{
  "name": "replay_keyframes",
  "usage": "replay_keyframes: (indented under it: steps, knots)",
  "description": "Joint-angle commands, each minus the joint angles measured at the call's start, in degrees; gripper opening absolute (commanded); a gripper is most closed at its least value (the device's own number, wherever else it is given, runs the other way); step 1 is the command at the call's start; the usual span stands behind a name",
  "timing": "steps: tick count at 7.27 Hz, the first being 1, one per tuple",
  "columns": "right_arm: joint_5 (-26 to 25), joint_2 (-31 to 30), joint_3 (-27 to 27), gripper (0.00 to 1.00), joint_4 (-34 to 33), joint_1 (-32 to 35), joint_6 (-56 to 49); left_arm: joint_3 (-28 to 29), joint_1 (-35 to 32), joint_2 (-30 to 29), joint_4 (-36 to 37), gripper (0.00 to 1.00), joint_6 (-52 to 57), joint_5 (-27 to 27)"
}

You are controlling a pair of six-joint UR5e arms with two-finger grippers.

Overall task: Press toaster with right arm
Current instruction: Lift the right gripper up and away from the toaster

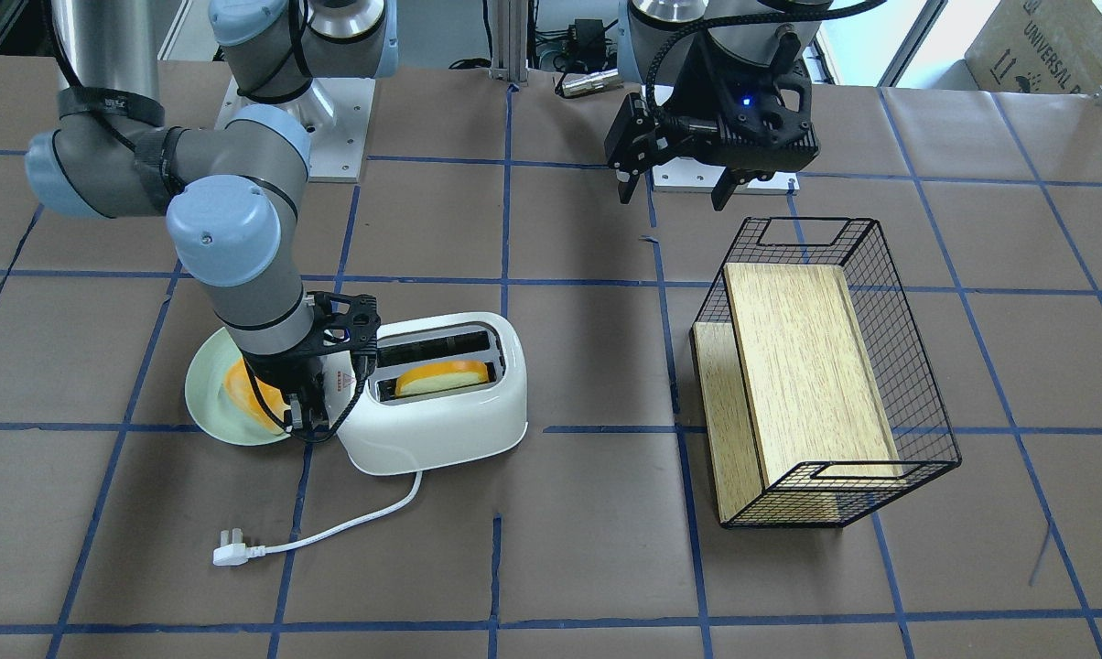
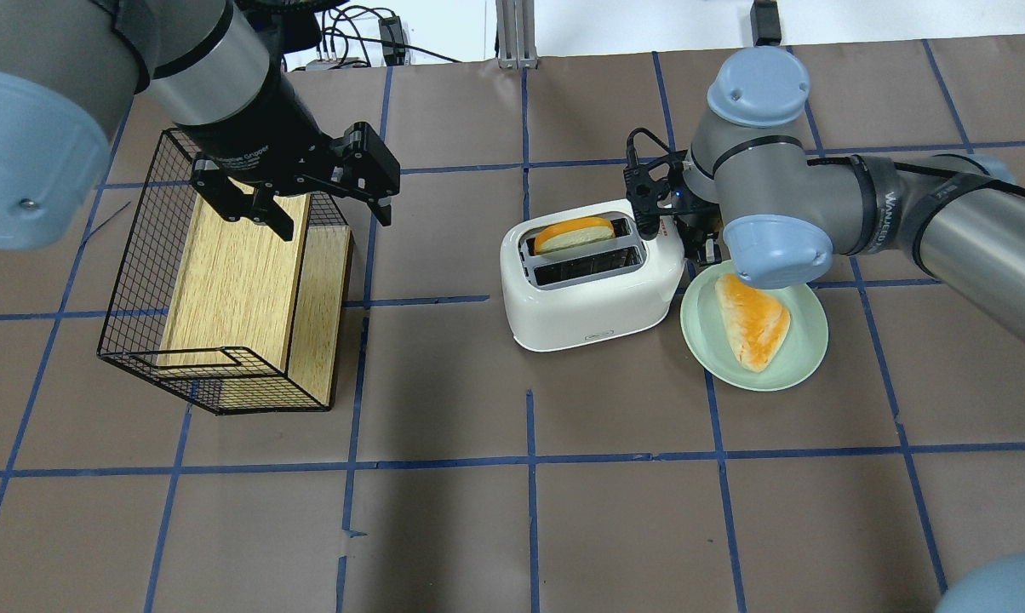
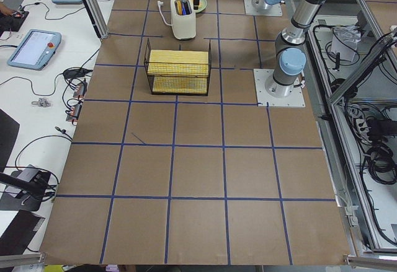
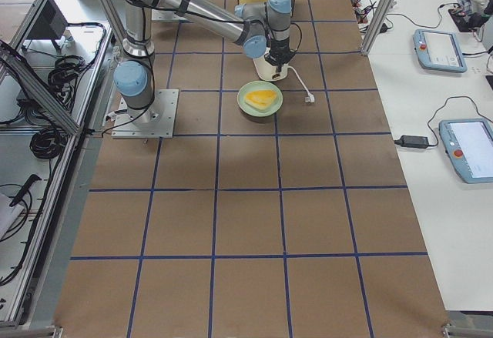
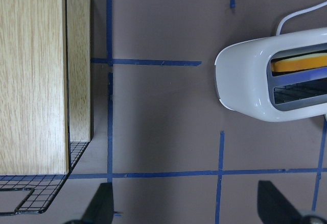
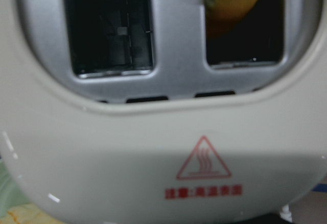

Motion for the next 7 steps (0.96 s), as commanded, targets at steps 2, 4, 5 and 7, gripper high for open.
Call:
replay_keyframes:
  steps: [2,4,5,7]
  knots:
    - [-0.3,-0.1,0.0,0.10,0.1,0.0,0.2,0.0,0.0,0.0,0.0,1.00,0.0,0.0]
    - [0.3,-1.0,-0.6,0.11,-0.9,0.0,1.6,0.0,0.0,0.0,0.0,1.00,0.0,0.0]
    - [-1.0,-2.9,-1.4,0.11,-0.8,0.4,4.6,0.0,0.0,0.0,0.0,1.00,0.0,0.0]
    - [-2.2,-6.8,-1.8,0.11,2.4,0.4,5.6,0.0,0.0,0.0,0.0,1.00,0.0,0.0]
